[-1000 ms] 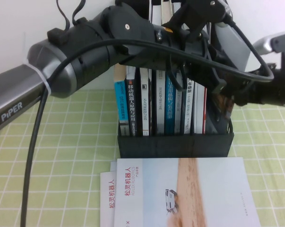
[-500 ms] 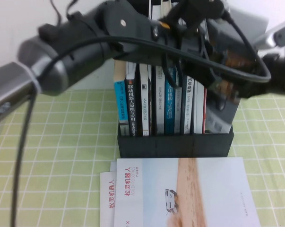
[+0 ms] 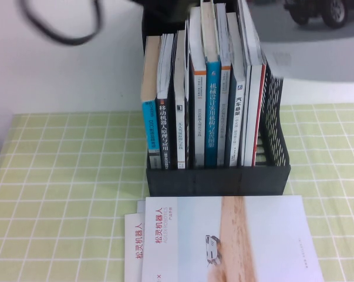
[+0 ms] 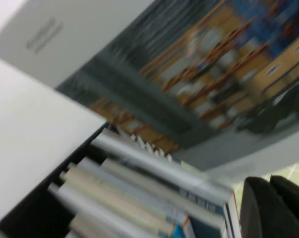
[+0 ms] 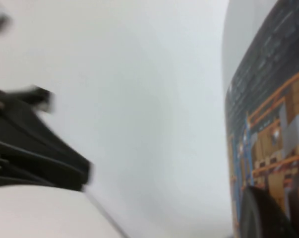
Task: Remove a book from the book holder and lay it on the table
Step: Place the picked book on the book
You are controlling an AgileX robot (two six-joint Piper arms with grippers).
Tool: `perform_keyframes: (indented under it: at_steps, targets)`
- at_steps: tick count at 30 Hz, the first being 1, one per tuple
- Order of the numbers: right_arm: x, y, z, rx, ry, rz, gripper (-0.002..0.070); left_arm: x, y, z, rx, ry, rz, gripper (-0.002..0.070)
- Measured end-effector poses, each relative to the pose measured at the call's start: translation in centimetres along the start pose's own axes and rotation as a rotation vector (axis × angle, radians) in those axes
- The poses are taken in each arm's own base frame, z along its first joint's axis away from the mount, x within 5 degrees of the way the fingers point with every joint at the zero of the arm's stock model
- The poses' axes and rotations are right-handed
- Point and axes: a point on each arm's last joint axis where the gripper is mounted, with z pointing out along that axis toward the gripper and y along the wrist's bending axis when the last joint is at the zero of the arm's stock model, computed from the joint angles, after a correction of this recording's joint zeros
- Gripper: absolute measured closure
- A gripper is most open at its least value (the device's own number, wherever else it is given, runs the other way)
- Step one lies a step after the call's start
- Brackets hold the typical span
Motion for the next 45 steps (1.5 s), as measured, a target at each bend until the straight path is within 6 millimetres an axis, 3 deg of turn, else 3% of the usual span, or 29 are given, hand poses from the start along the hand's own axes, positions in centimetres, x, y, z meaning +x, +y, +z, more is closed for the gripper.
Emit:
perform_keyframes:
  at_steps: [5, 10, 13, 17, 20, 23, 30, 33, 36, 39, 45]
  targets:
    - [-4.5, 3.4, -0.3, -0.241, 0.011, -0.064, 0.0657, 1.4, -0.9, -6.2, -0.105, 0.027, -0.059, 0.0678]
    - [-7.6, 7.7, 0.1, -0.378, 0.175, -0.254, 0.0657, 5.6, -2.9, -11.5, -0.212, 0.064, -0.211, 0.0678]
    - [-8.3, 10.6, 0.8, -0.439, 0.249, -0.357, 0.0657, 8.2, -4.5, -14.4, -0.247, 0.049, -0.317, 0.0678]
    - [-7.2, 14.3, 1.7, -0.525, 0.399, -0.457, 0.0657, 11.7, -6.8, -17.3, -0.257, 0.009, -0.450, 0.0678]
    - [-5.3, 17.0, 2.4, -0.560, 0.572, -0.531, 0.0657, 14.2, -8.2, -18.9, -0.264, -0.018, -0.520, 0.0678]
    - [-2.1, 18.6, 3.2, -0.539, 0.771, -0.627, 0.0657, 16.4, -9.3, -20.2, -0.274, -0.020, -0.579, 0.0678]
    - [9.0, 21.9, 4.8, -0.352, 0.993, -0.807, 0.0657, 19.8, -10.8, -22.4, -0.323, 0.003, -0.672, 0.0678]
    - [13.8, 22.0, 4.7, -0.247, 0.961, -0.920, 0.0657, 20.1, -11.1, -23.1, -0.326, -0.010, -0.675, 0.0678]
    - [17.4, 21.8, 4.7, -0.194, 0.859, -1.011, 0.0657, 20.2, -11.3, -23.4, -0.327, -0.014, -0.678, 0.0678]
    - [20.0, 21.3, 5.0, -0.134, 0.840, -0.943, 0.0657, 20.4, -11.4, -23.5, -0.327, -0.005, -0.682, 0.0678]
    - [24.2, 20.0, 5.7, -0.030, 0.968, -0.795, 0.0657, 20.6, -11.5, -23.5, -0.327, 0.020, -0.686, 0.0678]
